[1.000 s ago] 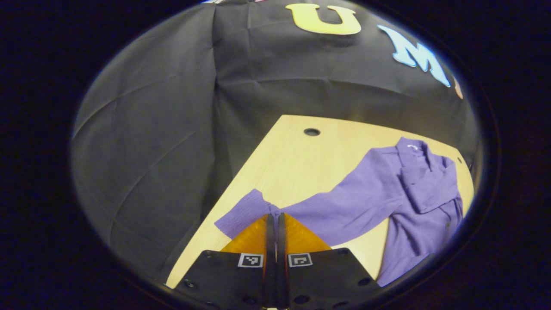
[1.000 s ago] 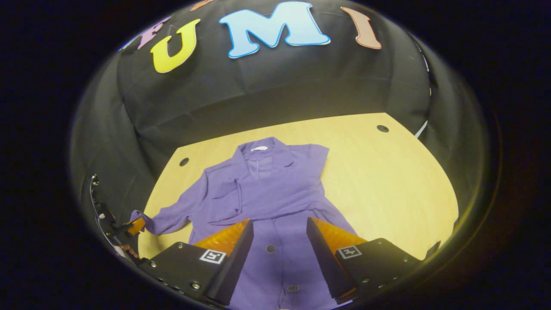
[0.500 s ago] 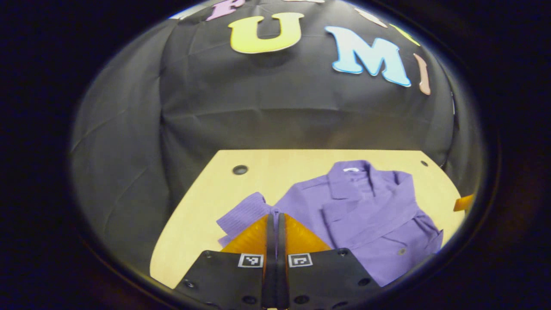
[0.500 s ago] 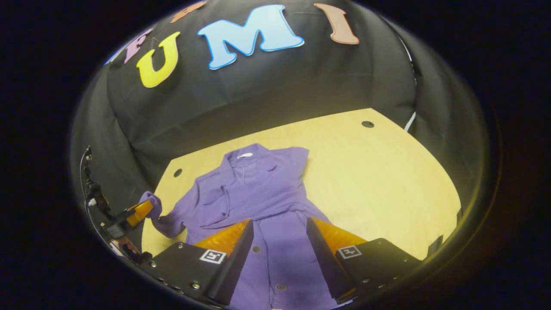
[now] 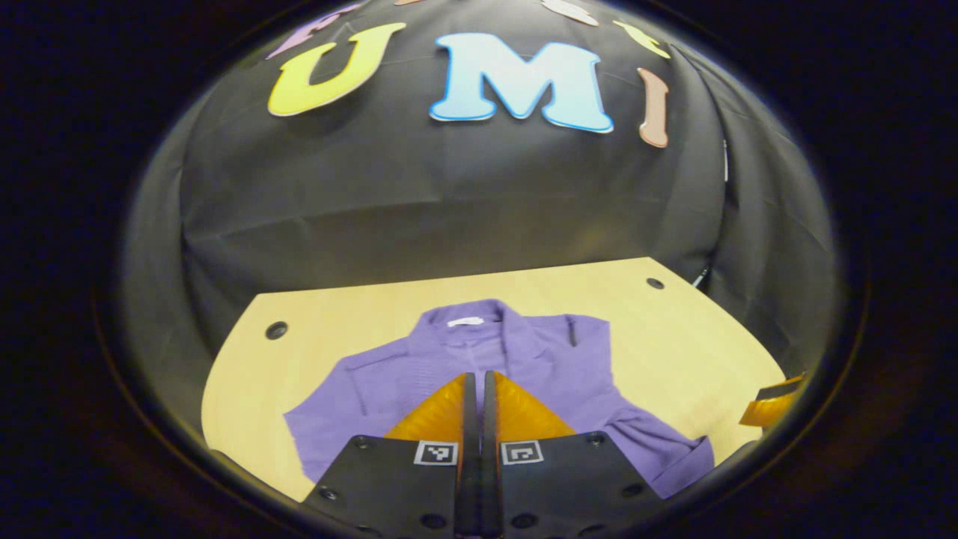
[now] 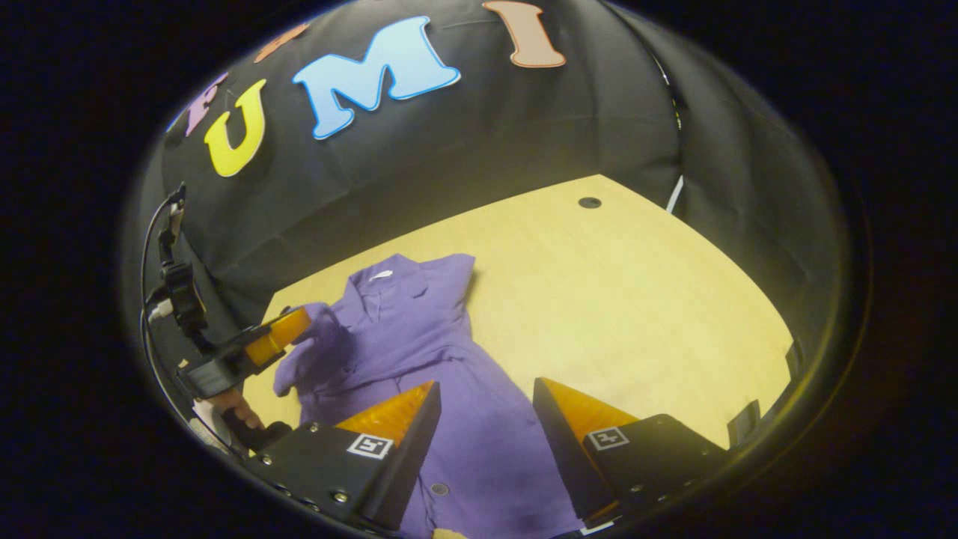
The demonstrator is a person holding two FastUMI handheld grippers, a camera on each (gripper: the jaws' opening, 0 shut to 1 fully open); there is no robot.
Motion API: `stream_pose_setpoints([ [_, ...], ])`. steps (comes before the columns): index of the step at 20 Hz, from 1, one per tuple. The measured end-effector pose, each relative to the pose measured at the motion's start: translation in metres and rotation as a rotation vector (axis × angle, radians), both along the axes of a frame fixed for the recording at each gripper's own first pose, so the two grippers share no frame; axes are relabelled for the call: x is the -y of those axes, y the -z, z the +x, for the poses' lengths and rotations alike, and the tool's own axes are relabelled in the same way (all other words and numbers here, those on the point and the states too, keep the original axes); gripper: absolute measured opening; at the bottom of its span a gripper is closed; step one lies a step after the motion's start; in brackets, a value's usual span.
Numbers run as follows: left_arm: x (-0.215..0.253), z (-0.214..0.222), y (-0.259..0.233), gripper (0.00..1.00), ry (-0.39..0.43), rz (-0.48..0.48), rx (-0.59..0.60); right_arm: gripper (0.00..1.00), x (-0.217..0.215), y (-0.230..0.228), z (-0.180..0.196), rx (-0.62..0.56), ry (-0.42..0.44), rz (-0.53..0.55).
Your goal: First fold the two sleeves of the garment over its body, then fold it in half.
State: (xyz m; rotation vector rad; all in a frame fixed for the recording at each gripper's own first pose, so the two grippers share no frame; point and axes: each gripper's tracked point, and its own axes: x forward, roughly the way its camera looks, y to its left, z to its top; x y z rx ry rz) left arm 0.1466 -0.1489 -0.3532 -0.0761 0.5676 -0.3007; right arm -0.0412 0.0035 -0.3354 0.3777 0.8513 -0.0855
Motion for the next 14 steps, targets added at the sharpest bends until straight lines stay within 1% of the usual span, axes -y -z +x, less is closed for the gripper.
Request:
stream_pose_setpoints([
  [4, 0.069, 0.005, 0.007, 0.07, 0.088, 0.004, -0.008, 0.79, 0.024, 0.006, -0.011, -0.026, 0.012, 0.006],
  [8, 0.112, 0.004, 0.029, 0.07, 0.127, 0.008, -0.052, 0.79, 0.045, 0.01, -0.018, -0.039, 0.029, 0.006],
  [11, 0.123, 0.005, 0.036, 0.07, 0.121, 0.009, -0.064, 0.79, 0.056, 0.011, -0.019, -0.042, 0.043, 0.013],
  [14, 0.111, 0.005, 0.029, 0.07, 0.094, 0.014, -0.051, 0.79, 0.056, 0.015, -0.024, -0.051, 0.027, 0.024],
])
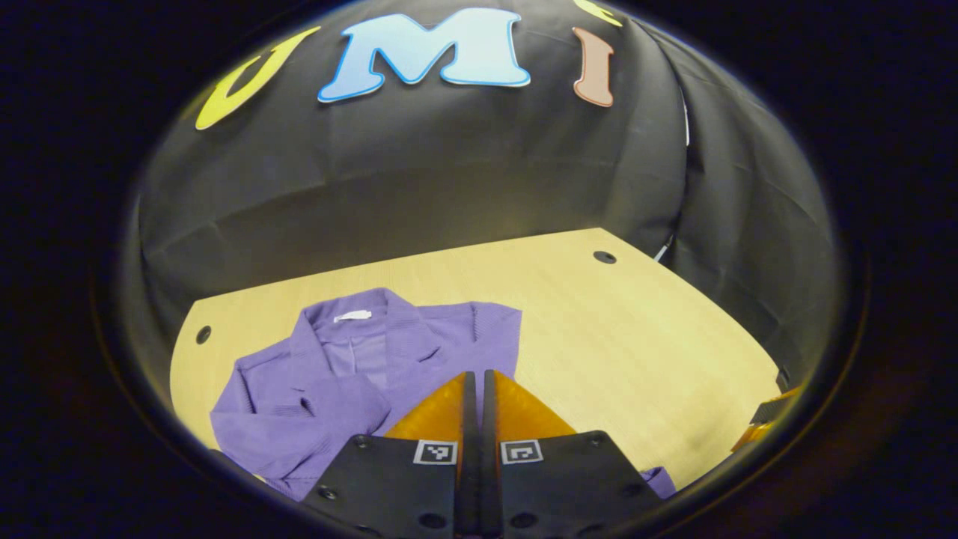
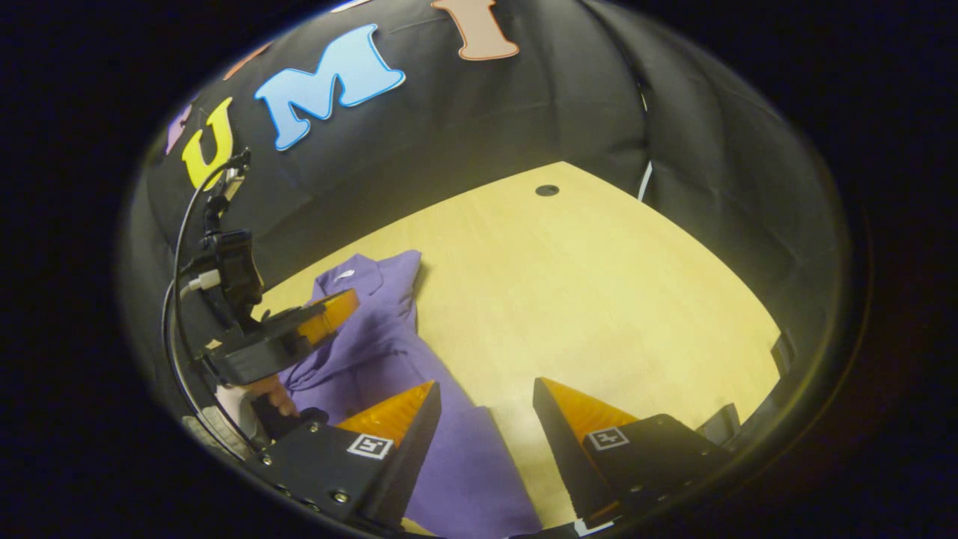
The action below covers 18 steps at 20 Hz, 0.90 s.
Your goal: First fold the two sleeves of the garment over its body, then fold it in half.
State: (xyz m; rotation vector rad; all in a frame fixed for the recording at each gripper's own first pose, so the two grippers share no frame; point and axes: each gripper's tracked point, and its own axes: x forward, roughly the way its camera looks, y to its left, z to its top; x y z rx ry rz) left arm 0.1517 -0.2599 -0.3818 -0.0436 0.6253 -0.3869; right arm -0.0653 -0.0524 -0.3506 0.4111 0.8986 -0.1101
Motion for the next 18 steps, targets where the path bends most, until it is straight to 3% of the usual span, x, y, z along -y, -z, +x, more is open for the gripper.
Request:
stream_pose_setpoints([
  [7, -0.074, -0.058, -0.02, 0.07, -0.083, -0.017, -0.008, 0.79, -0.032, 0.02, -0.029, -0.051, -0.123, 0.012],
  [15, -0.152, -0.156, 0.009, 0.07, -0.168, 0.025, -0.1, 0.79, -0.065, 0.037, -0.069, -0.106, -0.271, -0.019],
  [18, -0.172, -0.194, 0.024, 0.19, -0.183, 0.048, -0.143, 0.79, -0.074, 0.043, -0.08, -0.125, -0.318, -0.03],
])
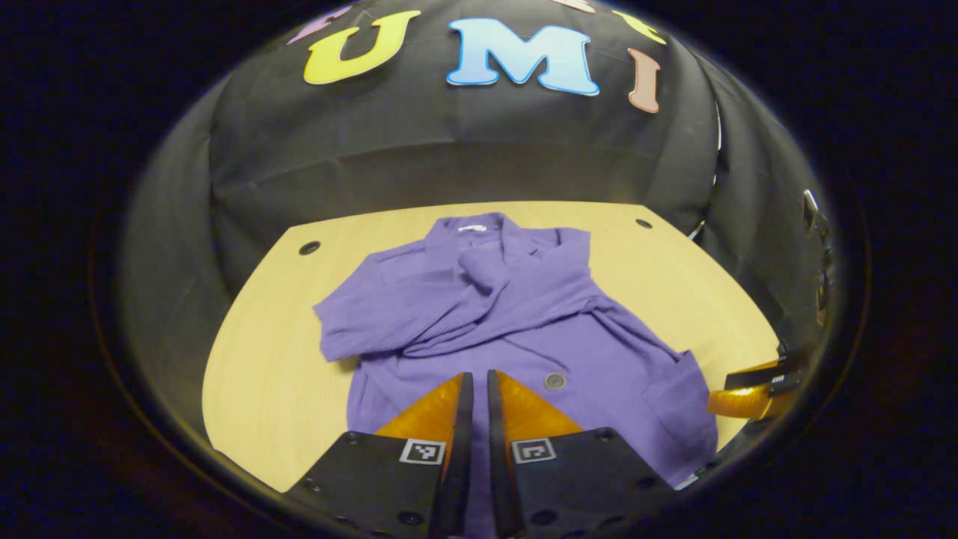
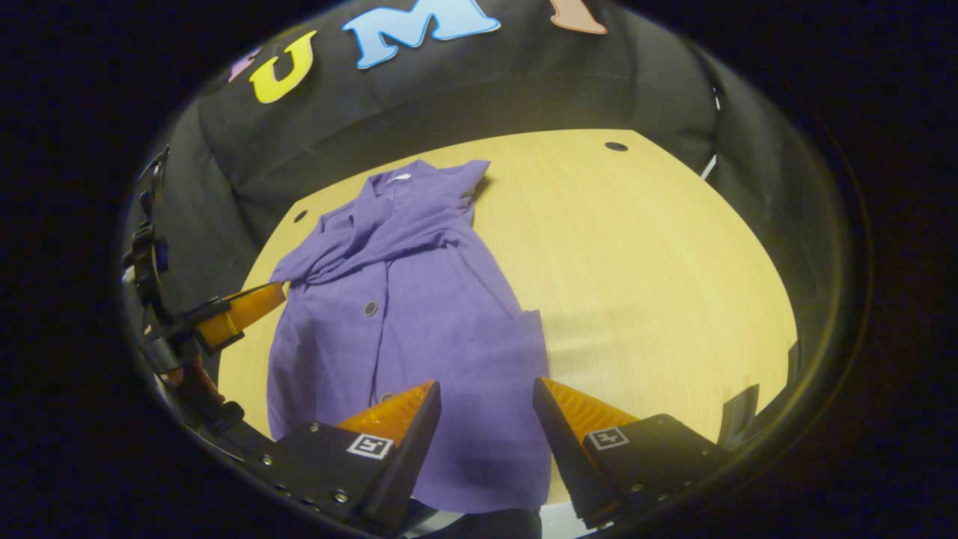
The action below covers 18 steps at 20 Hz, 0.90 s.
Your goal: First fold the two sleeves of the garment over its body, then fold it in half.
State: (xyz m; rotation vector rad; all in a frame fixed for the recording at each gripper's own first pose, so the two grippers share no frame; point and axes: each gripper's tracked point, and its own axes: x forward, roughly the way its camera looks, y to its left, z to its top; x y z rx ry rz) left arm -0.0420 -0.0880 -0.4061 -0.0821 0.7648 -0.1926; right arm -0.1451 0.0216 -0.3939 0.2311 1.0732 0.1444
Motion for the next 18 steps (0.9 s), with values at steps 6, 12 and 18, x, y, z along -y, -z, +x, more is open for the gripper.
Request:
stream_pose_setpoints([
  [6, -0.029, -0.061, 0.025, 0.55, -0.026, 0.024, -0.092, 0.79, -0.012, 0.014, -0.016, -0.042, -0.065, -0.021],
  [12, -0.042, -0.101, 0.051, 0.92, -0.019, 0.059, -0.185, 0.79, -0.025, 0.03, -0.033, -0.089, -0.114, -0.032],
  [18, -0.047, -0.127, 0.082, 0.96, -0.004, 0.093, -0.279, 0.79, -0.029, 0.04, -0.047, -0.13, -0.128, -0.062],
])
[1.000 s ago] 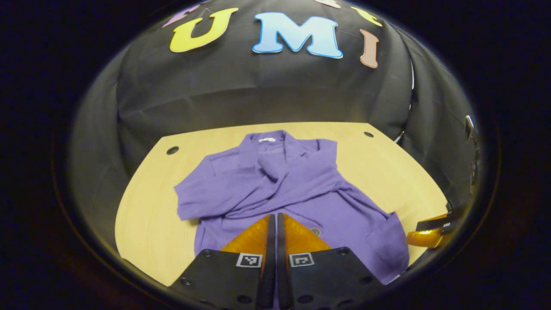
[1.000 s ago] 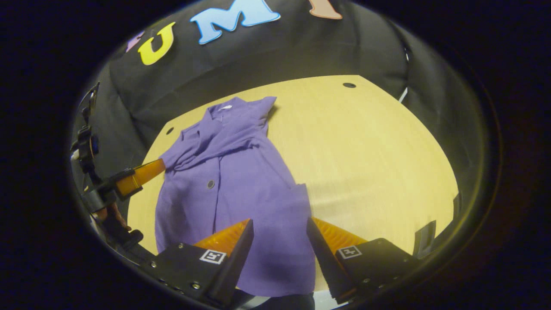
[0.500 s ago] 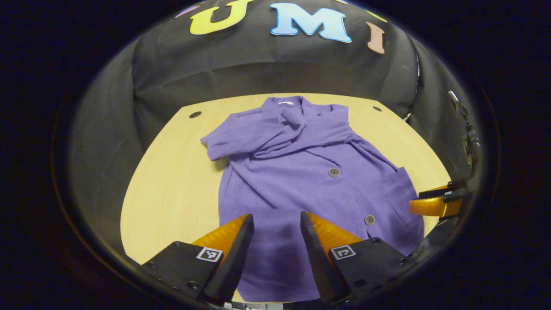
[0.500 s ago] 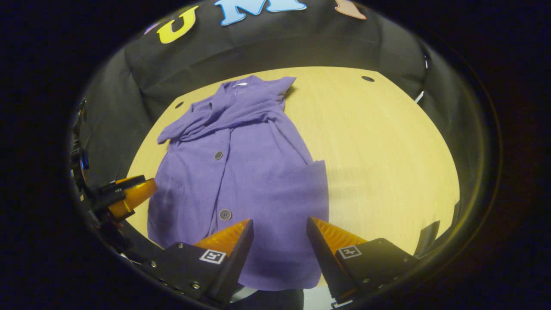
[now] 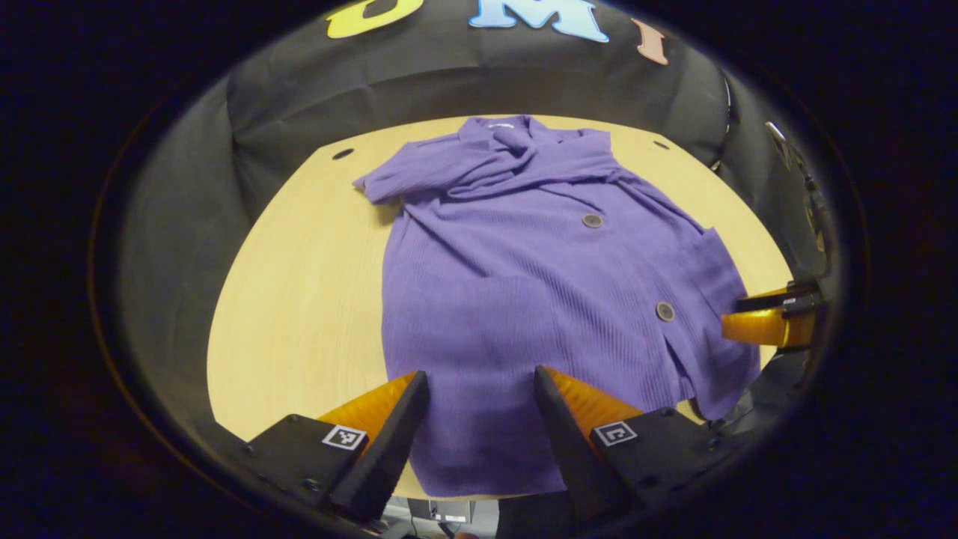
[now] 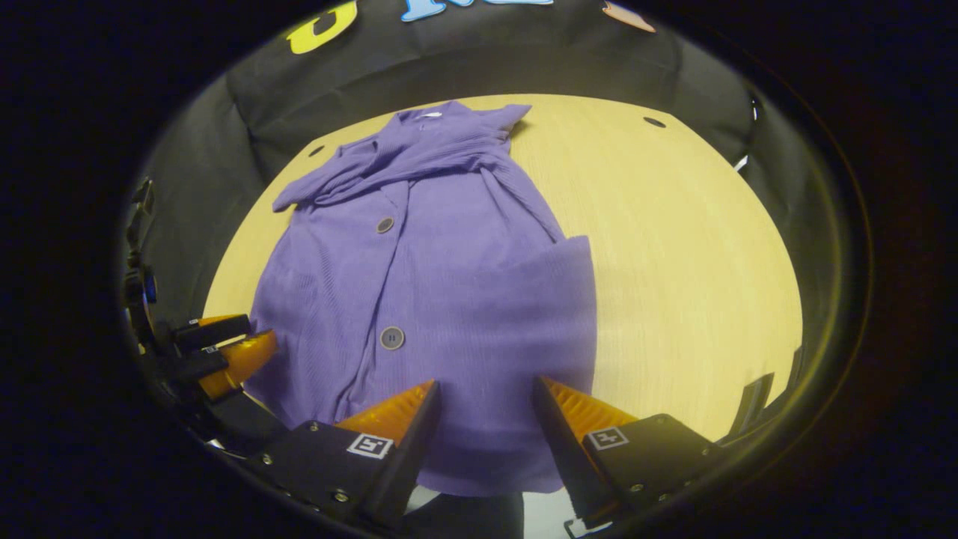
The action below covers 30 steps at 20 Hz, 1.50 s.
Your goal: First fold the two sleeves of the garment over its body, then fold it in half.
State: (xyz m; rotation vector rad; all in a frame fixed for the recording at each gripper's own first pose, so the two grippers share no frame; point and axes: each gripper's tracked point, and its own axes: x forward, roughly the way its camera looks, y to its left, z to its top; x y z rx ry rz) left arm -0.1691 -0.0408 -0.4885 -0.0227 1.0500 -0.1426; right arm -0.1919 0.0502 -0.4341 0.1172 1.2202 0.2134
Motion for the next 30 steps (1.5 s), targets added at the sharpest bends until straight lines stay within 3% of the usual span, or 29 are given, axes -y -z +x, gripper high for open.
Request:
stream_pose_setpoints([
  [4, -0.003, -0.002, 0.008, 0.96, 0.014, 0.03, -0.024, 0.8, 0.001, 0.008, -0.006, -0.028, -0.005, -0.031],
  [5, -0.003, -0.003, 0.008, 0.96, 0.017, 0.032, -0.03, 0.71, 0.003, 0.013, -0.007, -0.038, -0.002, -0.048],
  [6, -0.003, -0.003, 0.009, 0.96, 0.015, 0.031, -0.035, 0.8, 0.006, 0.016, -0.008, -0.042, -0.003, -0.068],
  [7, -0.003, -0.003, 0.009, 0.95, 0.005, 0.024, -0.043, 0.73, 0.007, 0.017, -0.007, -0.038, -0.012, -0.085],
  [10, -0.003, 0.0, 0.009, 0.95, -0.053, -0.006, -0.049, 0.79, 0.006, 0.018, -0.01, -0.015, -0.073, -0.138],
  [16, 0.001, 0.001, 0.008, 0.95, -0.032, -0.005, -0.026, 0.8, 0.005, 0.021, -0.012, 0.01, -0.071, -0.137],
  [18, 0.004, 0.004, 0.007, 0.92, -0.005, 0.0, -0.008, 0.78, 0.004, 0.02, -0.013, 0.017, -0.057, -0.128],
  [19, 0.008, 0.004, 0.007, 0.8, 0.002, -0.007, -0.002, 0.72, 0.004, 0.017, -0.014, 0.02, -0.053, -0.123],
  [20, 0.008, 0.005, 0.008, 0.76, 0.007, -0.006, -0.005, 0.65, 0.004, 0.02, -0.013, 0.015, -0.055, -0.123],
  [22, 0.01, 0.005, 0.007, 0.71, 0.007, -0.021, -0.002, 0.65, 0.003, 0.021, -0.009, 0.024, -0.023, -0.1],
  [23, 0.01, 0.008, 0.007, 0.69, 0.018, -0.028, 0.006, 0.27, 0.004, 0.02, -0.008, 0.013, -0.013, -0.099],
  [24, 0.006, 0.01, 0.004, 0.67, -0.02, -0.012, 0.02, 0.26, 0.004, 0.02, -0.009, 0.0, -0.011, -0.099],
  [26, 0.003, 0.012, 0.009, 0.12, -0.038, -0.01, 0.018, 0.26, 0.001, 0.017, -0.002, 0.016, 0.014, -0.091],
  [27, 0.004, 0.012, 0.008, 0.08, -0.038, -0.005, 0.012, 0.03, 0.002, 0.015, -0.005, -0.007, 0.03, -0.09],
  [30, 0.004, 0.014, 0.006, 0.08, -0.047, -0.002, 0.014, 0.03, 0.003, 0.017, -0.004, -0.006, 0.009, -0.101],
])
